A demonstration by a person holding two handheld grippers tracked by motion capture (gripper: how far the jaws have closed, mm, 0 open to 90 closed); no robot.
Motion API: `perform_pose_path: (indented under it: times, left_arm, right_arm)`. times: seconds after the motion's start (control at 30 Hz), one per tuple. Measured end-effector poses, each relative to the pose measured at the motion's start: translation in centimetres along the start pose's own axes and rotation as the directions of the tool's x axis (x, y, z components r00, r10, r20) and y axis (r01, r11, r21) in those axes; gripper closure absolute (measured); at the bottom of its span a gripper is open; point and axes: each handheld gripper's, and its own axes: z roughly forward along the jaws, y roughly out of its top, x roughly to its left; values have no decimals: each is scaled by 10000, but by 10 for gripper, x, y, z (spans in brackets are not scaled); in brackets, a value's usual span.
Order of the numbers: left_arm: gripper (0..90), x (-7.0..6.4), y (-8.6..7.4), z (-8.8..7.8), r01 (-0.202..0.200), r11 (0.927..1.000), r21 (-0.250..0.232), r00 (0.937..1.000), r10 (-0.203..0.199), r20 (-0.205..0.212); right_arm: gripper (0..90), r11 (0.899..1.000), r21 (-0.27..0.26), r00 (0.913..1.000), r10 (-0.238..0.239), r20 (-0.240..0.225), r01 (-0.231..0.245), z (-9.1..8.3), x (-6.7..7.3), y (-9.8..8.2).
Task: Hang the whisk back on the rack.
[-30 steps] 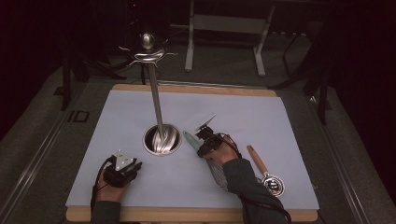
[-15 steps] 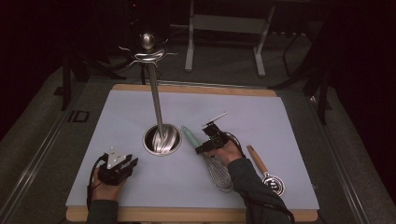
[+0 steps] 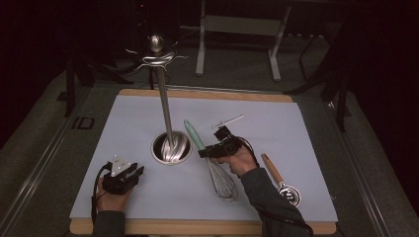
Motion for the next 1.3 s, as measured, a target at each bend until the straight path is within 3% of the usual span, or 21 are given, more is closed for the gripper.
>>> perform_pose_path:
  times: [0.13, 0.3, 0.5, 0.73, 1.0, 1.07, 1.2, 1.3]
  left_arm:
    - [683, -1, 0, 1, -117, 9999, 64, 9999, 118, -71]
    - [681, -1, 0, 1, -139, 9998, 154, 9999, 140, -77]
    - [681, -3, 0, 2, -206, 9996, 182, 9997, 208, -93]
    - [681, -3, 0, 2, -266, 9995, 188, 9995, 268, -135]
    - [681, -4, 0, 2, -288, 9994, 200, 9994, 292, -174]
    - [681, -4, 1, 2, -291, 9993, 214, 9994, 295, -186]
    - [681, -4, 1, 2, -314, 9992, 232, 9993, 318, -175]
    - [684, -4, 1, 2, -337, 9992, 232, 9993, 341, -168]
  right_arm:
    - [692, 9968, -312, 9971, -725, 214, 731, -5, 11, 2]
    - [692, 9905, -774, 9934, -1128, 207, 1141, -14, 20, 5]
    - [692, 9779, -1418, 9847, -1634, -604, 1535, -25, 26, 10]
    - [692, 9527, -2075, 9698, -2379, -543, 2221, -40, 35, 18]
    - [691, 9242, -2491, 9513, -3066, -319, 2895, -54, 44, 28]
    - [691, 9216, -2489, 9494, -3131, -238, 2978, -56, 45, 31]
    - [691, 9080, -2548, 9381, -3462, -97, 3325, -61, 49, 35]
    - [691, 8924, -2640, 9249, -3802, -30, 3660, -64, 53, 38]
